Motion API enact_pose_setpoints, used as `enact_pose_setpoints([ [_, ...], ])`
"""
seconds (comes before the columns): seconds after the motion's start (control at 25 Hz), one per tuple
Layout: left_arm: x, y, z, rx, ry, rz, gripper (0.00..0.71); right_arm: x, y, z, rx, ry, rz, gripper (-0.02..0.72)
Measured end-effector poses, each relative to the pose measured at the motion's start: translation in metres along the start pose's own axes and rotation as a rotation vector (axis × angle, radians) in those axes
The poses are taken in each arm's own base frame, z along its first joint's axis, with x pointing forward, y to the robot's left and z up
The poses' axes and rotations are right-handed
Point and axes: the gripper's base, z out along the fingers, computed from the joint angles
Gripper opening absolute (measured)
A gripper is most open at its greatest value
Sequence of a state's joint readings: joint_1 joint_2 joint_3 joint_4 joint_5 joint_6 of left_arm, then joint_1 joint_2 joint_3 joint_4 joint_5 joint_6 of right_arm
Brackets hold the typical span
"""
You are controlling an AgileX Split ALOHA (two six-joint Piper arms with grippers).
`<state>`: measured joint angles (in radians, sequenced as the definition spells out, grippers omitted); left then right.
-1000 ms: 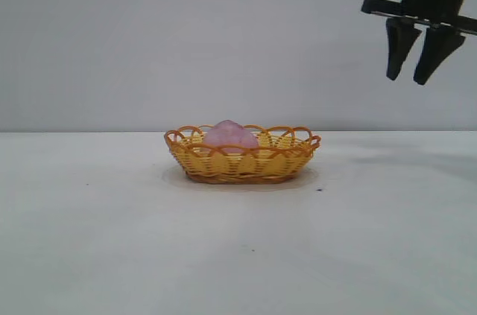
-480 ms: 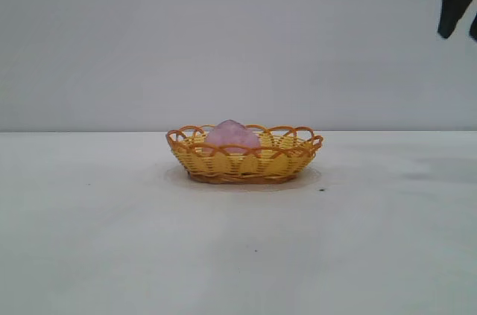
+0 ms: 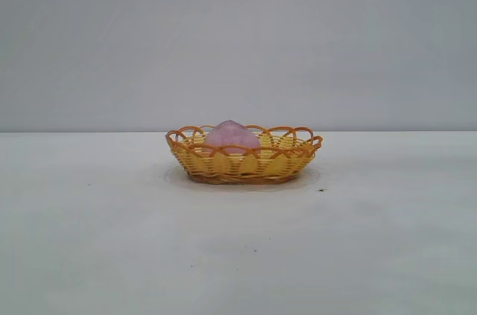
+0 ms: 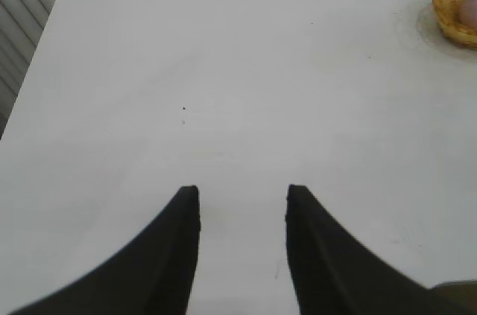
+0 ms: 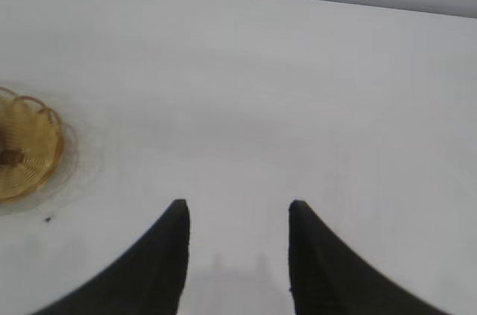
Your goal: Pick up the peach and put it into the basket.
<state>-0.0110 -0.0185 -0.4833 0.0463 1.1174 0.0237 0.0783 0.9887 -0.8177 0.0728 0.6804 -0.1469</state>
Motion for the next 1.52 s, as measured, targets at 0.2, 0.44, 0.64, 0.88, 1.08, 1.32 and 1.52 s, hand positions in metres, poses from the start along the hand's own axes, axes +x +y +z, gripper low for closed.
enact_pose_setpoints([
  [0.2, 0.0, 0.0, 0.0, 0.0, 0.0, 0.0, 0.235, 0.051, 0.007, -0.034, -0.01, 0.022, -0.017, 0.246],
  [0.44, 0.0, 0.0, 0.0, 0.0, 0.002, 0.0, 0.235, 0.103, 0.014, -0.062, -0.026, 0.085, 0.013, 0.246],
  [0.64, 0.0, 0.0, 0.0, 0.001, 0.002, 0.0, 0.235, 0.136, 0.018, -0.073, -0.03, 0.095, 0.02, 0.246],
  [0.88, 0.0, 0.0, 0.0, 0.001, 0.002, 0.0, 0.235, 0.155, 0.02, -0.091, -0.023, -0.032, 0.024, 0.246],
  [1.08, 0.0, 0.0, 0.0, 0.001, 0.002, 0.002, 0.235, 0.17, 0.023, -0.108, -0.011, -0.181, 0.019, 0.246],
  [1.32, 0.0, 0.0, 0.0, 0.001, 0.002, 0.002, 0.235, 0.176, 0.023, -0.113, -0.009, -0.218, 0.016, 0.246],
  [1.52, 0.0, 0.0, 0.0, 0.001, 0.002, 0.002, 0.235, 0.176, 0.023, -0.113, -0.009, -0.218, 0.016, 0.246],
])
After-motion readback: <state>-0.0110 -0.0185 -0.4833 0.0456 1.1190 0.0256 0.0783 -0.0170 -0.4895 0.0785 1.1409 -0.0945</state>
